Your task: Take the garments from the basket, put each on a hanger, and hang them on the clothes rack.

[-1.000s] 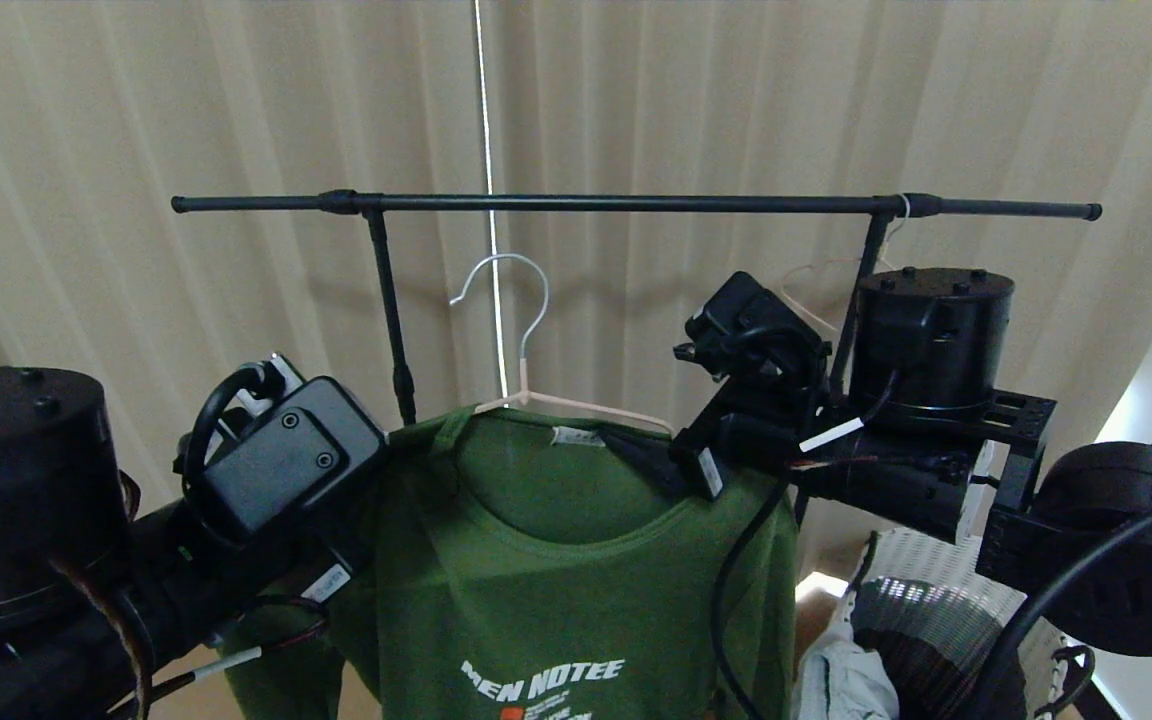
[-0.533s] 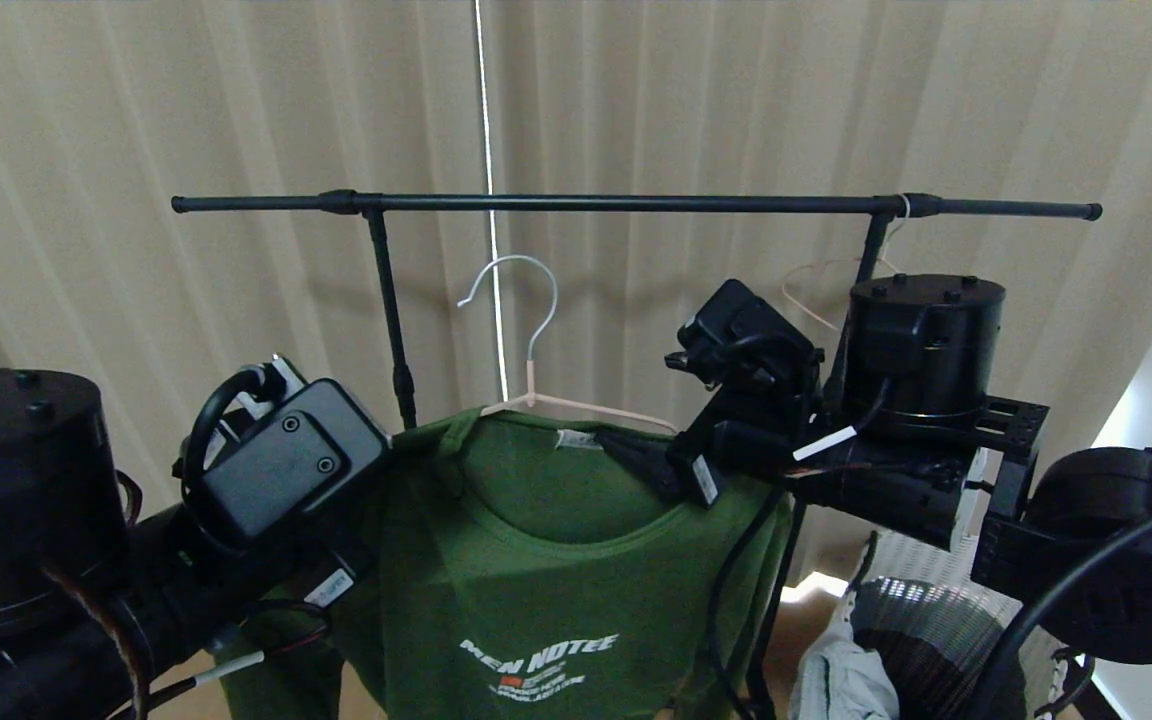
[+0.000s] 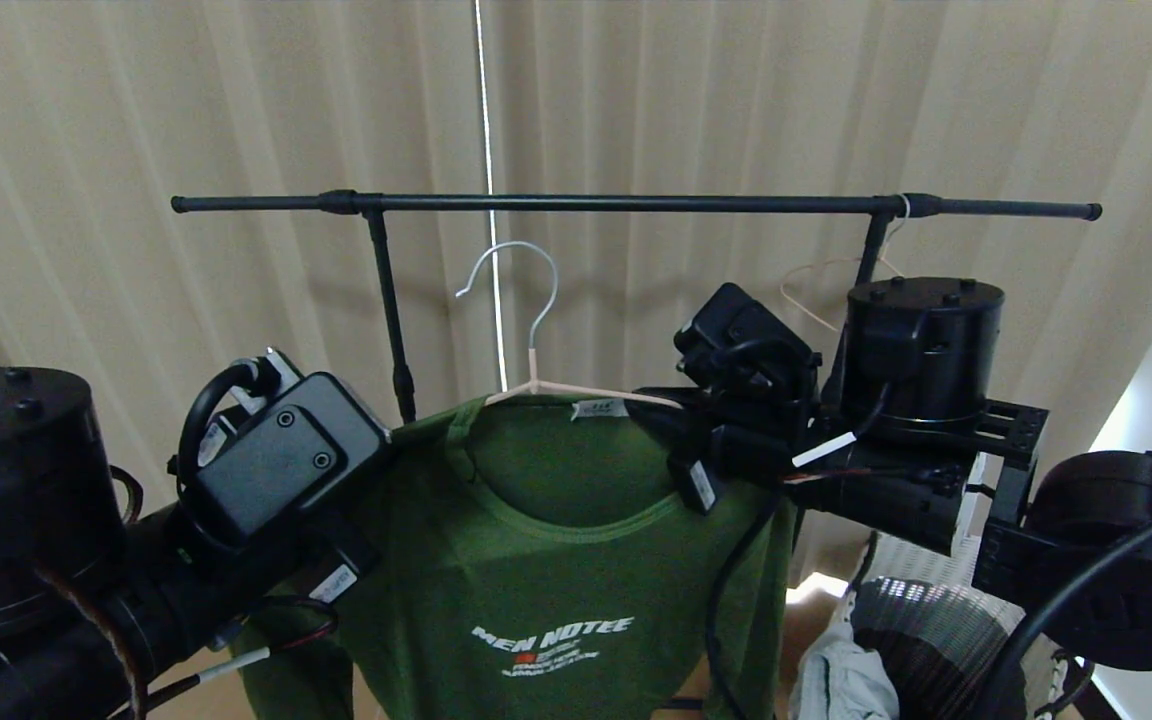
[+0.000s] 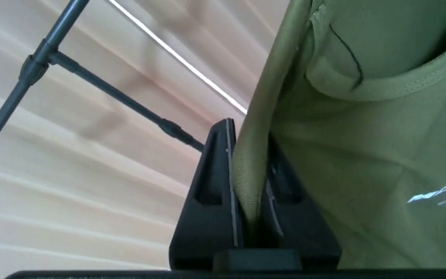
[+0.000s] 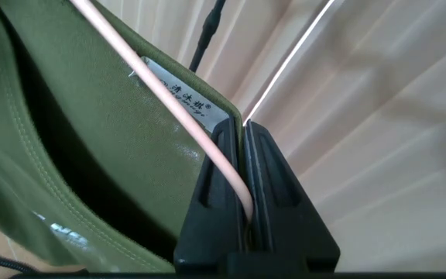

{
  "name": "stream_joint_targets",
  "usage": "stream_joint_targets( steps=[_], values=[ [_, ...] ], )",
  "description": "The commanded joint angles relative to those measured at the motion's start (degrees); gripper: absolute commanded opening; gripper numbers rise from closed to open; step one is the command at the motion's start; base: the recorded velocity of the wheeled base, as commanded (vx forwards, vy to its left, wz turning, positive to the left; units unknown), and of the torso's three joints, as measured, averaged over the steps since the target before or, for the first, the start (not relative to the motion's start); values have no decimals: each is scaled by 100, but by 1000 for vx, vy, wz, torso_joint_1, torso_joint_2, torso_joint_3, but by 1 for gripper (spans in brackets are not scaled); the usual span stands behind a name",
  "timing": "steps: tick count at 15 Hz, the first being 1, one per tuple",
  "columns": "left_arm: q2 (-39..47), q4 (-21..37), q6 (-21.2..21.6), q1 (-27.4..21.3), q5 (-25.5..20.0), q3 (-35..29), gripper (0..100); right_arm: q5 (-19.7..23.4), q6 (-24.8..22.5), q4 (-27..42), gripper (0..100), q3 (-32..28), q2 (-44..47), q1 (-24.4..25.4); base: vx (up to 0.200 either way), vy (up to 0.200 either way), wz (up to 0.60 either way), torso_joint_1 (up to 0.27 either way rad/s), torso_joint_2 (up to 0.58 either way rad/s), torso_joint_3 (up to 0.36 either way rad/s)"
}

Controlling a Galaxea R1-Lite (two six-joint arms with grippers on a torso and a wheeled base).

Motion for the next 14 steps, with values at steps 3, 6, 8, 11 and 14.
stream_joint_targets(
  steps=[3, 6, 8, 11, 14],
  values=[
    [7, 6, 12, 28, 30, -1, 0, -16, -3, -9, 0, 23, -52, 1, 0, 0, 0, 0, 0, 0],
    [-2, 6, -6, 46, 30, 52, 100, -16, 6, -9, 0, 84, -166, -8, 0, 0, 0, 0, 0, 0],
    [-11, 6, -6, 46, 12, 105, 100, -43, 6, 0, 0, 120, -289, -34, 0, 0, 0, 0, 0, 0],
    [-63, -3, -23, 46, 30, 157, 100, -131, 6, 0, 0, 216, -386, -87, 0, 0, 0, 0, 0, 0],
    [-362, 6, -217, 55, 12, 421, 100, -131, 14, -9, 0, 515, -667, -438, 0, 0, 0, 0, 0, 0]
  ],
)
